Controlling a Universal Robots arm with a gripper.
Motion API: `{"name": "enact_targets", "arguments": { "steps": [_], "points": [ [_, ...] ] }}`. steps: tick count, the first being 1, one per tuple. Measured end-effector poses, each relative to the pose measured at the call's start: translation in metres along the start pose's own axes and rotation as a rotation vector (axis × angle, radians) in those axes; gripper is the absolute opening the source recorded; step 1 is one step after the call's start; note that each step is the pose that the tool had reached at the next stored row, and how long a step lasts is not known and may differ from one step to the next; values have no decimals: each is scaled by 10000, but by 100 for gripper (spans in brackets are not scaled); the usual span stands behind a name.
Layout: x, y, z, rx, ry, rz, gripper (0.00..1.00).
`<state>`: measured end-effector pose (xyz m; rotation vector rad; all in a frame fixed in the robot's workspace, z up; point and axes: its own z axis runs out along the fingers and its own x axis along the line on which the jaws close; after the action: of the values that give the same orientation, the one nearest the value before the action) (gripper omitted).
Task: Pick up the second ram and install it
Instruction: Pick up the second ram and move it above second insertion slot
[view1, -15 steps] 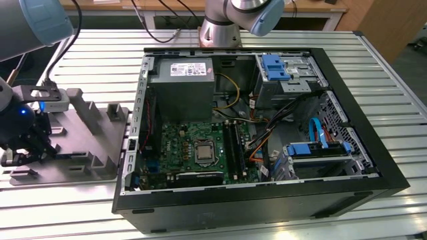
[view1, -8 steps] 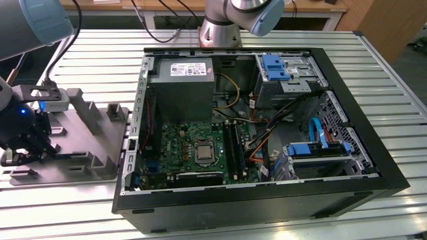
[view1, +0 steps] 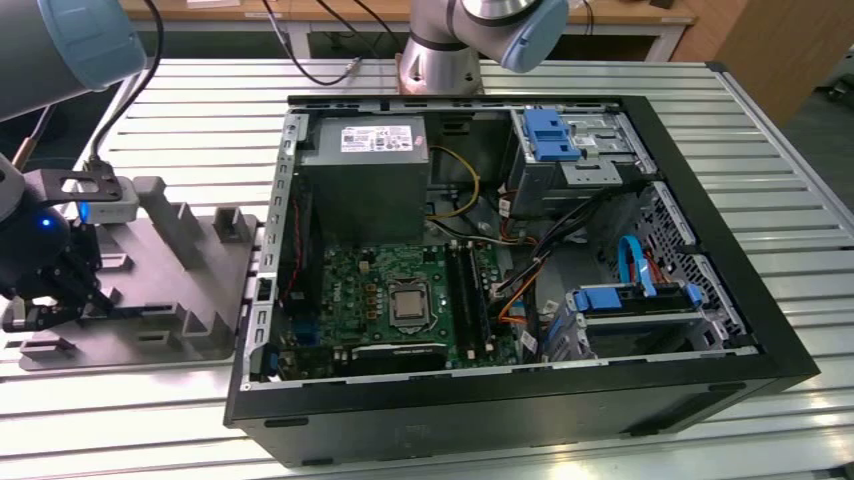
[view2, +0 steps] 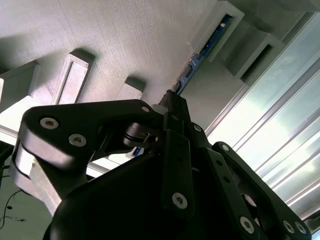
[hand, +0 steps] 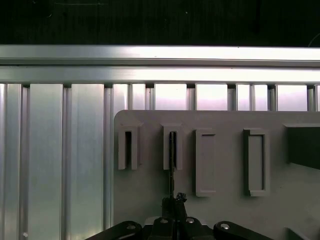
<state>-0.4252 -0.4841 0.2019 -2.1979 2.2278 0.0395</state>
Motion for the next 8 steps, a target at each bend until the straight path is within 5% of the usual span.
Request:
{"name": "enact_targets", "arguments": {
  "steps": [8],
  "points": [
    [0, 0, -3, 1, 0, 0, 11]
  ]
}}
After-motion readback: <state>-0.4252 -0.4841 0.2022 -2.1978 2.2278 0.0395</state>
